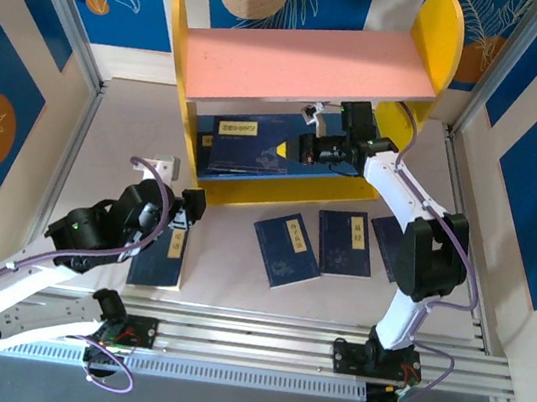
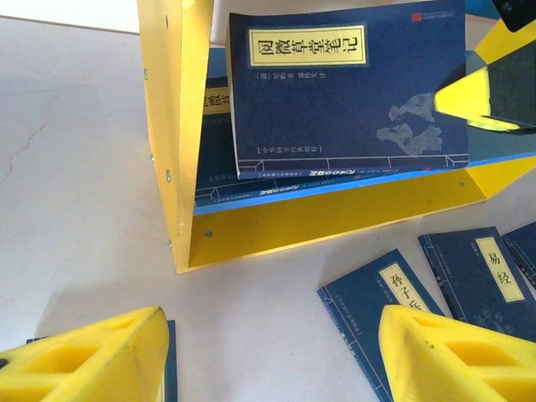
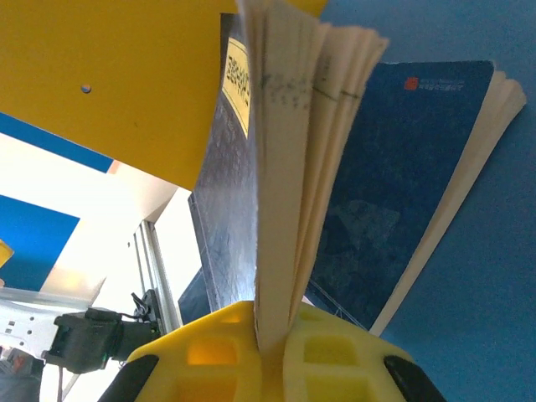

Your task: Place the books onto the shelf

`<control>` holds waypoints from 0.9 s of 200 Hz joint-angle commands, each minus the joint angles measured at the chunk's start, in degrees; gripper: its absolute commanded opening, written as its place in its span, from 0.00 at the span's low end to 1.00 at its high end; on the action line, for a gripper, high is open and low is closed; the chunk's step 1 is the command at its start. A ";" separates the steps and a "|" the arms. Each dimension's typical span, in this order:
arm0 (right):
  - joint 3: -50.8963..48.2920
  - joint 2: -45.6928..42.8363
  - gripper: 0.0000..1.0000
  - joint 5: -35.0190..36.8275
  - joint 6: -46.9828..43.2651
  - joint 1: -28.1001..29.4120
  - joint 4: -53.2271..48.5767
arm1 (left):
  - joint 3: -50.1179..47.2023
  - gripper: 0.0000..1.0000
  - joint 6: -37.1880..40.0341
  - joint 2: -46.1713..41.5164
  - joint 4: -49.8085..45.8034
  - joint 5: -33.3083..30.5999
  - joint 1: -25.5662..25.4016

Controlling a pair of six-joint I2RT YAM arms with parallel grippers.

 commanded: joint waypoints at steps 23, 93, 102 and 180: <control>5.08 2.43 0.05 -2.61 -2.82 1.36 -2.76 | -0.97 0.67 -0.08 -1.17 0.57 -1.26 0.04; 8.93 5.81 0.05 -1.84 -3.83 3.01 -5.12 | -0.78 0.68 0.26 -1.10 0.87 -1.39 0.17; 9.28 6.11 0.05 -1.80 -4.04 3.18 -5.30 | -0.84 0.68 0.30 -1.06 0.92 -1.33 0.17; 11.12 7.97 0.10 0.20 -5.06 3.60 -7.06 | -1.22 0.69 0.42 -0.85 1.45 -1.17 0.19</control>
